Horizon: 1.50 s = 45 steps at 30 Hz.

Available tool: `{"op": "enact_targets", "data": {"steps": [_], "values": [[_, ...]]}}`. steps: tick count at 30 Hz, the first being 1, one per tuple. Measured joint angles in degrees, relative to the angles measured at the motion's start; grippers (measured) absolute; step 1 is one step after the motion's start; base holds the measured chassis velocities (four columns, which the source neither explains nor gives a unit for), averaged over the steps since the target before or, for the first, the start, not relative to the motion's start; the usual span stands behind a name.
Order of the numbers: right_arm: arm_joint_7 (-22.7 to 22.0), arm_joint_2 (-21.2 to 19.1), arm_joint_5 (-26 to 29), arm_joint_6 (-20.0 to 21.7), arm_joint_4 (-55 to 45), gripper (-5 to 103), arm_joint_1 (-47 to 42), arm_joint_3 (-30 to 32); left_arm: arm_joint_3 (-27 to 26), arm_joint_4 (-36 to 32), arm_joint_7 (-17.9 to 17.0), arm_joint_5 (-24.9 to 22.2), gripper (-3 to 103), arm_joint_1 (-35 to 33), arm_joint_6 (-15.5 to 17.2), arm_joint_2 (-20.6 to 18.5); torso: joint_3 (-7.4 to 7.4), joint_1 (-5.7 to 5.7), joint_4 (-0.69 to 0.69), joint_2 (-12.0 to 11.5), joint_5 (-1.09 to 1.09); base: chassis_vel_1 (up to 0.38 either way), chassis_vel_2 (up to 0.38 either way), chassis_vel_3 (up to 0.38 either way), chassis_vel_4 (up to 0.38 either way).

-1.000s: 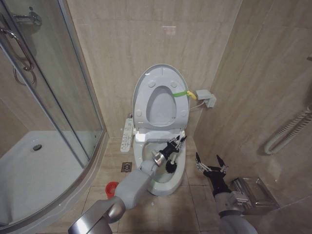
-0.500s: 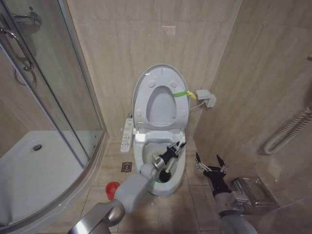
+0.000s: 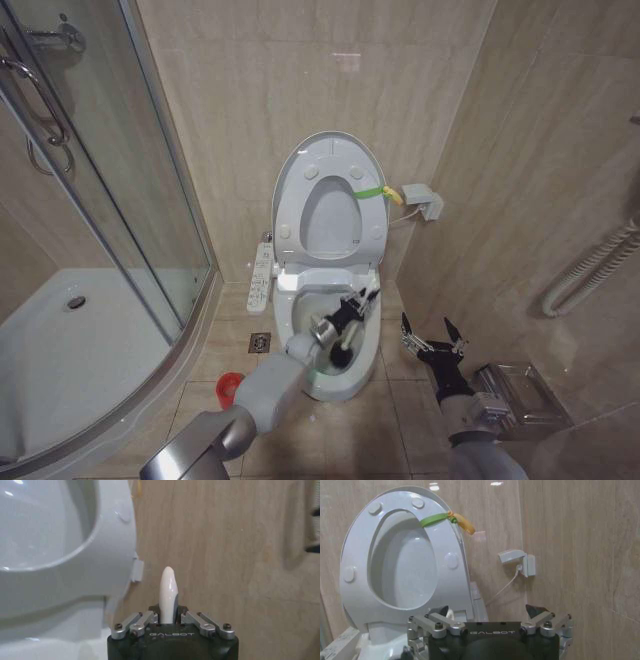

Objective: Open the toilet lid, clean the toilet bowl with a toilet brush, close the toilet lid, and flush.

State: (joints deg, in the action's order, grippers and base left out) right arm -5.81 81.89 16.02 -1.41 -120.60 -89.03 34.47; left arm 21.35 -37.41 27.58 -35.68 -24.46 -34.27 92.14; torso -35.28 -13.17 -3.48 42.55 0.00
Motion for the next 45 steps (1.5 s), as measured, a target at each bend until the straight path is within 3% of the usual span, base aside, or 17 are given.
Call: {"op": "enact_targets", "data": {"steps": [8,26,35,45], "values": [[0.0,0.0,0.0,0.0,0.0,100,0.0,0.0,2.32,-1.97,0.61,-0.09,20,-0.33,0.0,0.0,0.0,0.0,0.0,0.0,0.0,0.0,0.0,0.0,0.0],[0.0,0.0,0.01,0.0,0.0,100,0.0,0.0,0.97,-3.64,0.64,1.23,20,3.75,-4.42,0.0,-0.01,0.0,-0.01,0.0,0.0,0.0,0.0,0.0,0.0],[0.0,0.0,0.0,0.0,0.0,100,0.0,0.0,1.75,-2.7,0.8,1.37,20,4.02,-4.32,0.0,0.0,0.0,0.0,0.0,0.0,0.0,0.0,0.0,0.0],[0.0,0.0,0.0,0.0,0.0,100,0.0,0.0,3.3,-0.07,1.41,1.34,20,0.15,-1.52,0.0,0.0,0.0,0.0,0.0,0.0,0.0,0.0,0.0,0.0]]}}
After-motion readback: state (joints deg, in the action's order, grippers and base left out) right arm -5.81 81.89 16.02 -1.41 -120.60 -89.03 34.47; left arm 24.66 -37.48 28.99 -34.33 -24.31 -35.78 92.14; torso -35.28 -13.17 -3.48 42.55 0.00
